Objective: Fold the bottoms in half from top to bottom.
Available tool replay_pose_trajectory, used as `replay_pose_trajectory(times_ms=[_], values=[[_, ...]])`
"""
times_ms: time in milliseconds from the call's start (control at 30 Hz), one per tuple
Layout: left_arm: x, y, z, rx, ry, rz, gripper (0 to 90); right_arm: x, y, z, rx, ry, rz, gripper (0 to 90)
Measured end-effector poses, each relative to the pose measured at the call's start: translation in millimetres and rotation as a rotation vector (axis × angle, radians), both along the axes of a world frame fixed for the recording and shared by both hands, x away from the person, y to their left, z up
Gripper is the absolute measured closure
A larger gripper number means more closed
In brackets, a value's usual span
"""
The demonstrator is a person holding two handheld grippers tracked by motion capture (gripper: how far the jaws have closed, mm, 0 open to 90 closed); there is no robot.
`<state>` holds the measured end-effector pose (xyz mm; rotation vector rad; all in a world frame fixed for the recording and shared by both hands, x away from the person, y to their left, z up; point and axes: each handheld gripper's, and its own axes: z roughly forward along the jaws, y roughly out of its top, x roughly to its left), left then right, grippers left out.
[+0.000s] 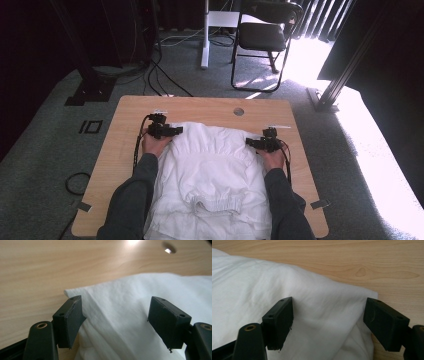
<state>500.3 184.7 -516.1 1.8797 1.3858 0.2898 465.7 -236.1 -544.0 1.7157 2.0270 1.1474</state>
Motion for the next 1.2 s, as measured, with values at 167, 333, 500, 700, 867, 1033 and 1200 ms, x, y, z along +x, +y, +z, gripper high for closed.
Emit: replay_pose_trajectory(times_ms=[167, 333, 500, 700, 867, 1033, 1200], values=[[4.8, -0.6, -10.6, 0.02, 0.039, 0.014, 28.2, 2.2, 1.3, -5.4, -0.02, 0.014, 0.001, 30.0], [6.5, 2.8, -18.7, 0.009, 0.073, 0.016, 30.6, 2.5, 1.2, -5.3, -0.025, 0.011, 0.006, 52.5], [4.3, 6.7, -21.3, -0.009, 0.075, 0.01, 50.3, 1.4, 2.0, -6.2, -0.055, 0.008, 0.018, 78.8], [0.4, 11.4, -18.9, -0.039, 0.068, -0.001, 82.4, 5.1, -3.0, -4.2, -0.091, 0.007, 0.023, 87.7], [1.3, 12.4, -16.3, -0.064, 0.076, 0.024, 81.9, 11.3, -9.4, -1.3, -0.077, 0.004, -0.014, 86.9], [3.1, 20.3, -13.8, -0.068, 0.053, 0.081, 49.5, 14.0, -13.9, 1.0, -0.034, -0.003, -0.008, 50.0], [7.5, 21.7, -20.4, -0.057, 0.074, 0.119, 33.4, 20.0, -19.2, 4.4, -0.024, 0.012, -0.07, 31.2]])
